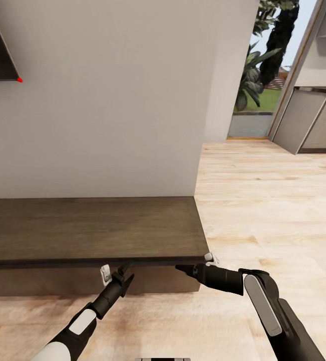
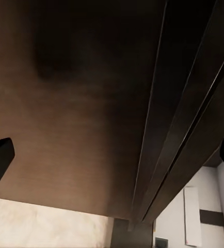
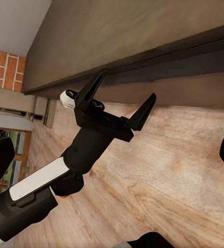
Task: Place each of the two pumpkins and all three candles from the living room inside a cabinet in the living room (use any cabinet), then make sure every cabinet is closed, and position the cauldron so it is next to a table in the living room.
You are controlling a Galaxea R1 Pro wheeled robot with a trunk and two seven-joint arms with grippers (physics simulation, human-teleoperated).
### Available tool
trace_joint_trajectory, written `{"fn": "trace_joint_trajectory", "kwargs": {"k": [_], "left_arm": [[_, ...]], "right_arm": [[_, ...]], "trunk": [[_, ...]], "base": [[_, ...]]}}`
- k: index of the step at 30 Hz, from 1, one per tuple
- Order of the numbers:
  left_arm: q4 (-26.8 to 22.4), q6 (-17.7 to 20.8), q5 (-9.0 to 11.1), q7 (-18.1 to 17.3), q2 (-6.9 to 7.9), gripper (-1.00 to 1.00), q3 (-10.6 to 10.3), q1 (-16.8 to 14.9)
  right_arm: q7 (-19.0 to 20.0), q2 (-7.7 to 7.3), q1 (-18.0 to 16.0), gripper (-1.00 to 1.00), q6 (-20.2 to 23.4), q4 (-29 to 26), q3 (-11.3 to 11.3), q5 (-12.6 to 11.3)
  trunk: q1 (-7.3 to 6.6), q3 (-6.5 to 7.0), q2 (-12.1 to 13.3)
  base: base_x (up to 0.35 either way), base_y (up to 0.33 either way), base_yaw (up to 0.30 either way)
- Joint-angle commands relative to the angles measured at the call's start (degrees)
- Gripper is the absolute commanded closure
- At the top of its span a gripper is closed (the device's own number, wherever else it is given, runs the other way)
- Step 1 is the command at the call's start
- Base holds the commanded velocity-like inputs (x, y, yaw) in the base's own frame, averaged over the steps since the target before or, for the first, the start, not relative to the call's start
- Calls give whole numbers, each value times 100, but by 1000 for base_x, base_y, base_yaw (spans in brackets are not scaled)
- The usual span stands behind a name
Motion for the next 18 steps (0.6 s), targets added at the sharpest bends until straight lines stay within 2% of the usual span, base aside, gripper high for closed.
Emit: {"fn": "trace_joint_trajectory", "kwargs": {"k": [1,18], "left_arm": [[3,58,4,-7,-7,-100,36,-3],[1,50,5,-28,-11,-100,34,-3]], "right_arm": [[45,-3,-3,-100,9,-1,2,39],[45,-3,-3,-100,9,-1,2,39]], "trunk": [[-1,-5,-2],[-1,-5,-2]], "base": [[17,-6,0],[2,-1,0]]}}
